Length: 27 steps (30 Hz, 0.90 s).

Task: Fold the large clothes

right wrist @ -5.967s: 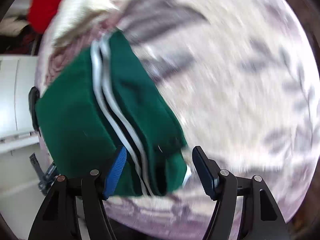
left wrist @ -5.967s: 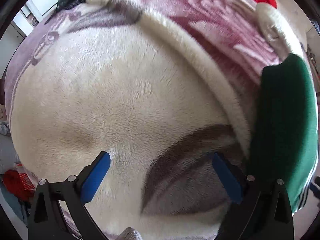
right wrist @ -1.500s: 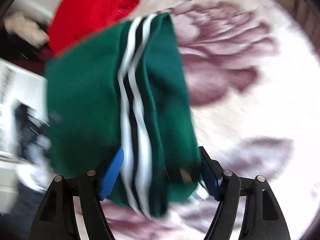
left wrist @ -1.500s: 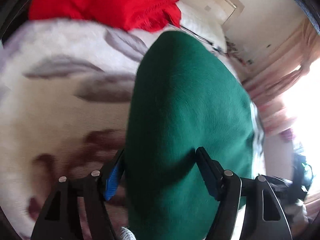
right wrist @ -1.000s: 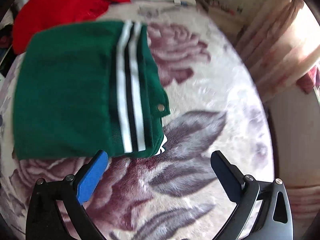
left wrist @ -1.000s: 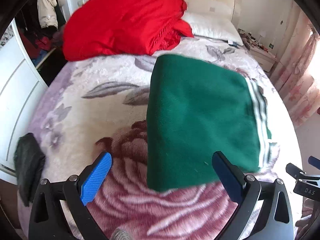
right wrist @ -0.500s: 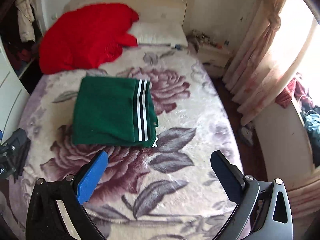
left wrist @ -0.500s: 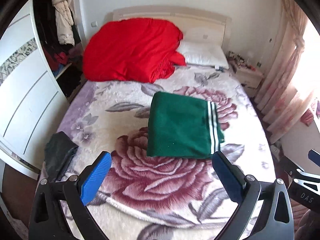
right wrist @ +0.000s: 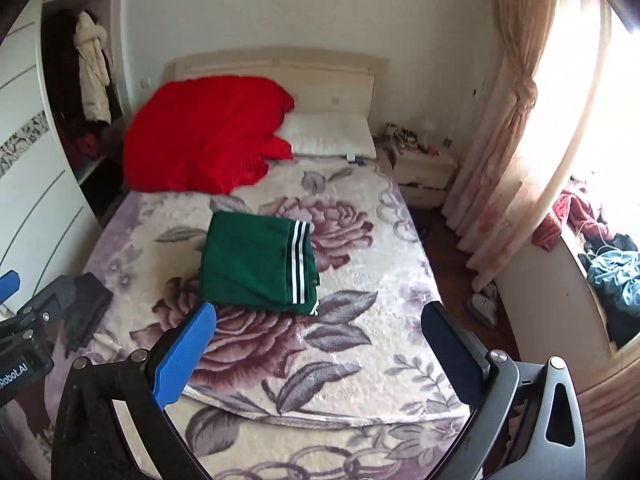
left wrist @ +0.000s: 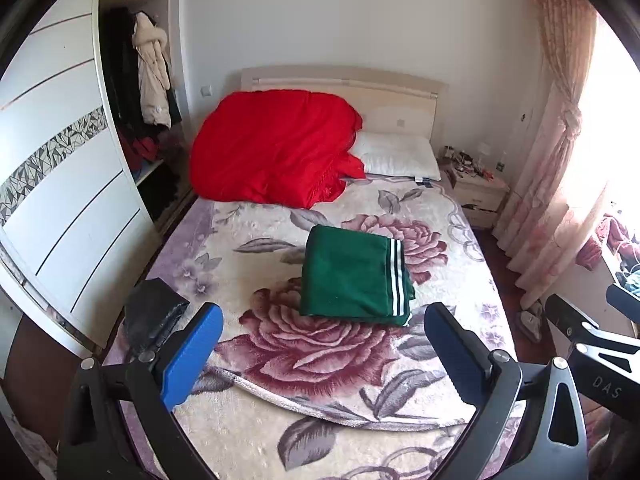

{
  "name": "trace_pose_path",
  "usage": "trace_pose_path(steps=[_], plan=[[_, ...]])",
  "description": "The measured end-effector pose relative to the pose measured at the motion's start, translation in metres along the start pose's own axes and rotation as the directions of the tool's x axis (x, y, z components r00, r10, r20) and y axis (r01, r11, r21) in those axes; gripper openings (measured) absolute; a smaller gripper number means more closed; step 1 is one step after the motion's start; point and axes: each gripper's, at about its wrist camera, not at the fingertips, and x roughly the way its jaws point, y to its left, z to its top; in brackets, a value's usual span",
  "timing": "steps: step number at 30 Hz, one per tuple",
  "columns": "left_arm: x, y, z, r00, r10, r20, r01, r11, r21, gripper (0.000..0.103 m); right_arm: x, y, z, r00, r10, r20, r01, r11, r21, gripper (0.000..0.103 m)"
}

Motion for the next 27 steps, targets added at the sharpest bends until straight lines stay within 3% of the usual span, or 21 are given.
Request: trace_pose_path(steps=[9,18,27], plan=[[-0.029,-0.005,-0.007,0.998,0.018,0.06,-0.019,1.0,0.007,0.103,-0.064,-0.011,-0.005,0.998,0.01,0.065,-0.011,1.0,0.012,0.103],[-0.045,-0.005,-0.009,0.992,0.034,0.119,-0.034,0.999,0.0,0.103,-0.086,-0.013,-0.007,0.995,0.033,0.095,-0.033,0.999,-0.002,0.103],[-0.048,-0.006,-0.014,0.993,0.035,0.11,-0.034,0.999,-0.007,0.103,-0.093,-0.017,-0.005,0.992,0.033,0.119,-0.032,0.999,-0.004,0.103]])
